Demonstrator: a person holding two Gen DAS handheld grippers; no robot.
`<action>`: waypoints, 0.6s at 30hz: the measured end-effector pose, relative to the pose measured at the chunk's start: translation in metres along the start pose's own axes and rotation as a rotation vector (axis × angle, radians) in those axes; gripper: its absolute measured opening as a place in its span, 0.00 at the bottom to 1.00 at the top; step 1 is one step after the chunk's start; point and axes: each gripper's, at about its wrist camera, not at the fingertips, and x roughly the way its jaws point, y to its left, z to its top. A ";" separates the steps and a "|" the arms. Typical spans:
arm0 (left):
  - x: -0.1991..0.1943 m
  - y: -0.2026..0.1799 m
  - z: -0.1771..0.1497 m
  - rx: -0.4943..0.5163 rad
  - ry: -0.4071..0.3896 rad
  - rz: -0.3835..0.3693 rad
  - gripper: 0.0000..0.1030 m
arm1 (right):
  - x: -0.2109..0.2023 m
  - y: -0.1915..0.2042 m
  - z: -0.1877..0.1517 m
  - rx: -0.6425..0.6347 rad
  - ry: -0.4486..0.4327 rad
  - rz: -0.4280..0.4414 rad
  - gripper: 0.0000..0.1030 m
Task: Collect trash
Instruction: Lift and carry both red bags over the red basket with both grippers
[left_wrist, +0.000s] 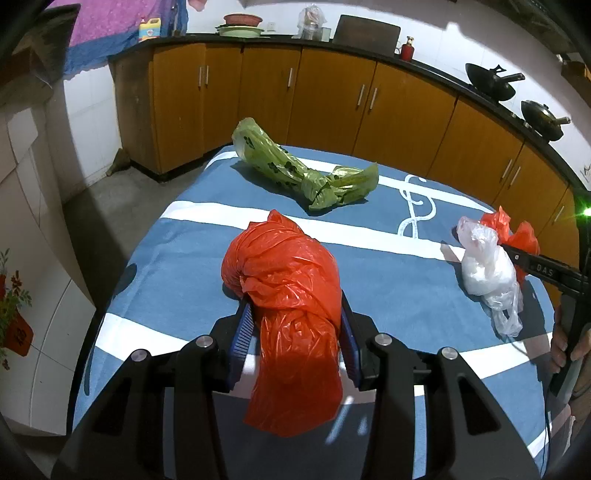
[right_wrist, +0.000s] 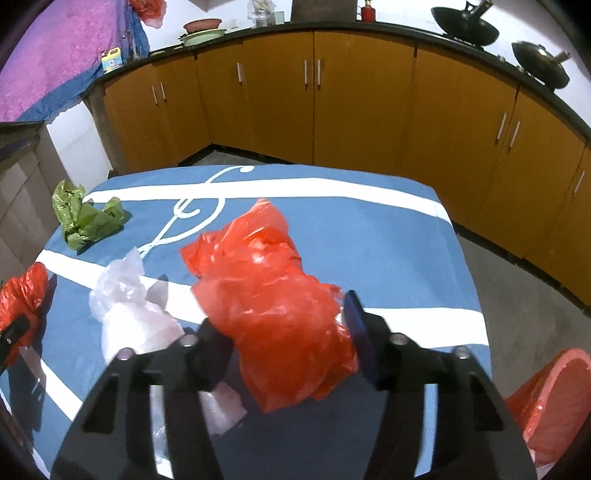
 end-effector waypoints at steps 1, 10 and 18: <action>0.000 0.000 0.000 0.000 0.001 0.000 0.42 | 0.001 -0.001 0.000 0.002 0.001 -0.001 0.43; 0.000 0.000 0.000 0.000 0.000 0.000 0.42 | -0.011 -0.010 -0.008 0.034 -0.013 0.000 0.31; 0.000 0.000 -0.001 -0.003 -0.004 0.004 0.42 | -0.050 -0.024 -0.021 0.091 -0.056 0.003 0.30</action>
